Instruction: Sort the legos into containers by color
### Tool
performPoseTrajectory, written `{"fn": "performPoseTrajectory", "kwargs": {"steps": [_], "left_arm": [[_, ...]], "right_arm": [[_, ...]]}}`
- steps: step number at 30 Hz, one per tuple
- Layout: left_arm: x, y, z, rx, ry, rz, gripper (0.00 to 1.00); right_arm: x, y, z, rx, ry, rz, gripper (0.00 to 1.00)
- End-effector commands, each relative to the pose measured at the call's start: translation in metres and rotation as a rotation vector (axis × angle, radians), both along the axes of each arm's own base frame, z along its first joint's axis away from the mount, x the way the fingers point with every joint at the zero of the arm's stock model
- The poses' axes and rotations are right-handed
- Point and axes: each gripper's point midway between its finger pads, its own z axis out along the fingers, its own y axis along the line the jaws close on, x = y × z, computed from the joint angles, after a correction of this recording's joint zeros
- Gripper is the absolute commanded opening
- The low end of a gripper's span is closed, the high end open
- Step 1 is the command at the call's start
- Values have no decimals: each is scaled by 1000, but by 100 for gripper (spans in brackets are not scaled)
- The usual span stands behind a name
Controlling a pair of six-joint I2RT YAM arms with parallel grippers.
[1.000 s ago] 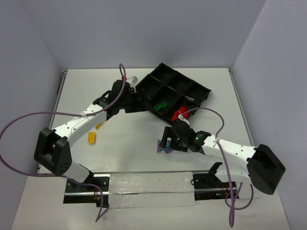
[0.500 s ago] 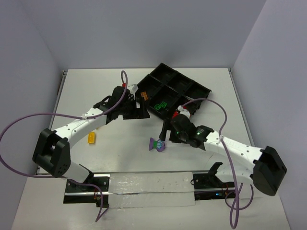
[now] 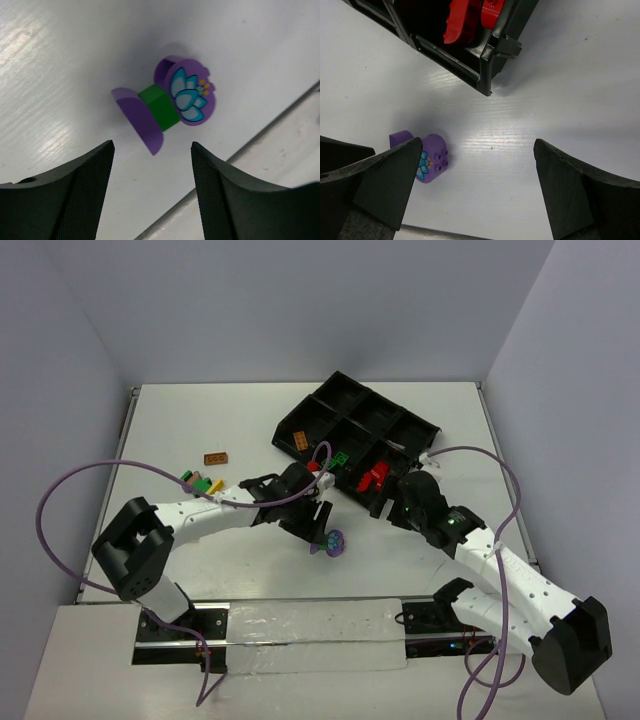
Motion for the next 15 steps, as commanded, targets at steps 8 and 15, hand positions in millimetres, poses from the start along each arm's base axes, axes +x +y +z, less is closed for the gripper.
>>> {"fn": "performPoseTrajectory", "kwargs": {"steps": [8,15], "left_arm": [[1,-2,-31,112,-51,7,62],[6,-7,-32,108,-69,40,52]], "right_arm": [[8,2,7,-5,-27,12,100],[8,3,5,-8,-20,20,100]]}}
